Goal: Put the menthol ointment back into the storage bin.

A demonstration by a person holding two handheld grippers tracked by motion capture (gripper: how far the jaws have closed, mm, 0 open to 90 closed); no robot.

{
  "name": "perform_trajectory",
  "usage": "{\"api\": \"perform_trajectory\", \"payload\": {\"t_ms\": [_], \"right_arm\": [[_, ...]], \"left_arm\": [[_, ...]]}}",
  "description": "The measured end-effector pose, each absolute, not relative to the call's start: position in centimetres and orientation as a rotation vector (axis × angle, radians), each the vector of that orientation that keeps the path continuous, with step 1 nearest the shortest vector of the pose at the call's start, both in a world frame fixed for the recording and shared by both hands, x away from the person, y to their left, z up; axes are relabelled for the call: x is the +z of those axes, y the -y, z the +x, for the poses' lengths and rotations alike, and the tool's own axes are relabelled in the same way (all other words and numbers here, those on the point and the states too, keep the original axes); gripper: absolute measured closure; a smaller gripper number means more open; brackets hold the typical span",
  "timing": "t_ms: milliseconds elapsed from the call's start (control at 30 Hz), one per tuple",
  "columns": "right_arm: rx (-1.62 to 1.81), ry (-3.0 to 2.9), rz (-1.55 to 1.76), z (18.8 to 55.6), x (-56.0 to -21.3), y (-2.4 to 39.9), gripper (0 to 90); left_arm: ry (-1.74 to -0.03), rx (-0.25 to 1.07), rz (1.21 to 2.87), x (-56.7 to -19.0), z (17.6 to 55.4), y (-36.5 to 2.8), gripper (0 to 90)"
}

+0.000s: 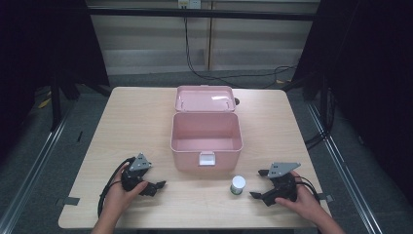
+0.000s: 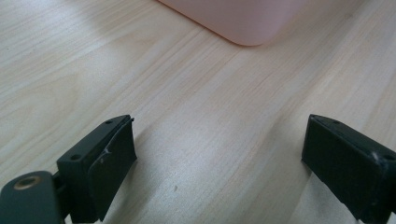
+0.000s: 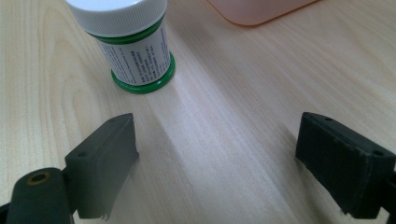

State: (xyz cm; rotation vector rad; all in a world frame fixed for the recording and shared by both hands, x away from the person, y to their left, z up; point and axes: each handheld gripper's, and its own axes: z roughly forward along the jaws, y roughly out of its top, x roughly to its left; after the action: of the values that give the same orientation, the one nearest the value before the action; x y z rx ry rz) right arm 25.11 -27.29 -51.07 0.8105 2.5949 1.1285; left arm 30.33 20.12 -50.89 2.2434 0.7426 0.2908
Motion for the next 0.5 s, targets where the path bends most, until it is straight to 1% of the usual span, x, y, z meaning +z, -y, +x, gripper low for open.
{"api": "perform_trajectory", "payload": {"t_ms": [300, 400, 500], "right_arm": [[1.086, -2.625, 0.817, 25.4, -50.7, 27.1, 12.6], [1.024, -2.673, 0.852, 25.6, -50.1, 26.7, 14.6], [0.96, -2.734, 0.863, 26.0, -49.5, 26.5, 18.4]], "left_arm": [[-0.746, 0.286, 2.242, -50.9, 30.3, -20.1, 8.5], [-0.746, 0.286, 2.242, -50.9, 30.3, -20.1, 8.4], [-0.746, 0.286, 2.242, -50.9, 30.3, -20.1, 8.5]]}}
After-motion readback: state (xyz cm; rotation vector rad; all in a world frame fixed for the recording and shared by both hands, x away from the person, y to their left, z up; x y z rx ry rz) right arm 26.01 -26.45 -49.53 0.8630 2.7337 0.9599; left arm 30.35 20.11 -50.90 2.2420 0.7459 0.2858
